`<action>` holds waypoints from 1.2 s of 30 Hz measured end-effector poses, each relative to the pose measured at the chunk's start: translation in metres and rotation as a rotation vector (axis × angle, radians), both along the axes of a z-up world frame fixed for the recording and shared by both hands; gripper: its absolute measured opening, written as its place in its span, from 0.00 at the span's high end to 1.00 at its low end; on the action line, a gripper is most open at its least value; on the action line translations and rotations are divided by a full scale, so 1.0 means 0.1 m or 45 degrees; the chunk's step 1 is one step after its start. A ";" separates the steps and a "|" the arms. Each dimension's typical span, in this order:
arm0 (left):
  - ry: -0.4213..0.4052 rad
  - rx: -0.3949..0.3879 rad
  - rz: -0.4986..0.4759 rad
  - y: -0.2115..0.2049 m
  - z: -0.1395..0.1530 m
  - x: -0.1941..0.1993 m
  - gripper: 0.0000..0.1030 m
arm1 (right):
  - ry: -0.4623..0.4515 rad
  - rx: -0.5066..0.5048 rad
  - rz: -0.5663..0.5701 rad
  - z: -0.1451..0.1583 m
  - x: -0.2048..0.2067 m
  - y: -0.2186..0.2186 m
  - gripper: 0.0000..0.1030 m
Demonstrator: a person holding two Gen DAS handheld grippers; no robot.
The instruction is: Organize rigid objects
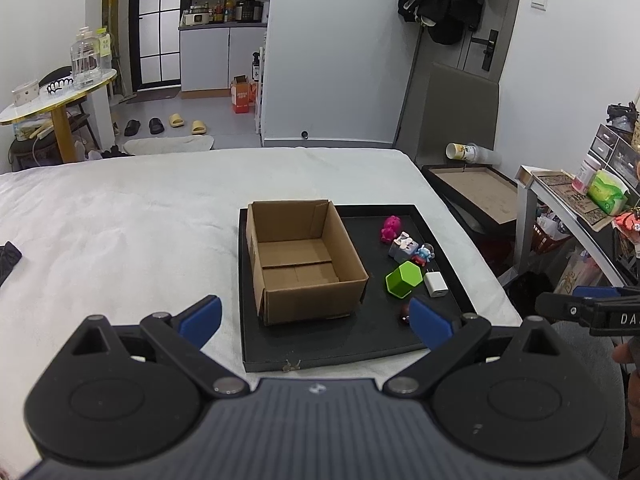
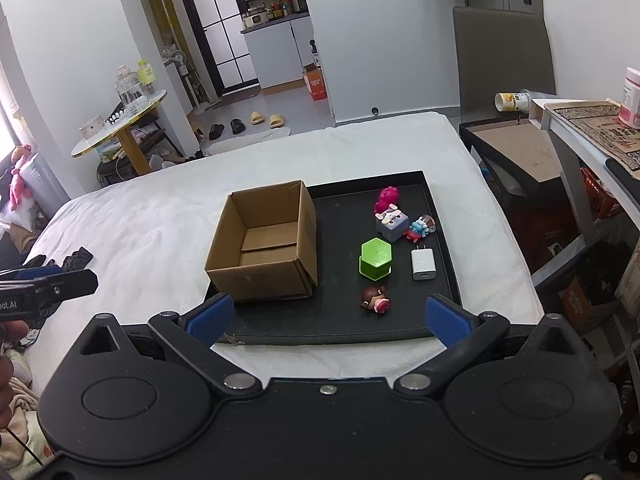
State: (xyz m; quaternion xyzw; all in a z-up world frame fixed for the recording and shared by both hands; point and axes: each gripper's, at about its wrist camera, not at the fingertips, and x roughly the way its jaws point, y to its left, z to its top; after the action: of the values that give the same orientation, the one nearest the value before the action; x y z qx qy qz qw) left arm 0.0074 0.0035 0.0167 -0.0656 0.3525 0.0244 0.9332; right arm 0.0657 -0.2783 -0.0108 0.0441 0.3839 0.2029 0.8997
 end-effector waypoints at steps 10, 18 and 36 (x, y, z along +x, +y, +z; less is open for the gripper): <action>0.042 -0.025 0.053 0.16 -0.18 0.15 0.04 | -0.010 0.036 -0.026 -0.11 0.12 0.01 0.00; 0.056 -0.030 0.100 0.31 -0.32 0.38 0.04 | 0.057 0.021 -0.021 -0.34 0.38 0.10 0.00; 0.142 -0.050 0.131 0.49 -0.81 1.07 0.06 | 0.299 0.019 -0.097 -1.02 1.21 0.20 0.07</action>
State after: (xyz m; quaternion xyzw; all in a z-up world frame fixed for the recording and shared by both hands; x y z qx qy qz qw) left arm 0.1147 0.0521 -0.0639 -0.1004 0.4005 0.0692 0.9082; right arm 0.1872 -0.2578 -0.1130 0.0887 0.4830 0.1648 0.8554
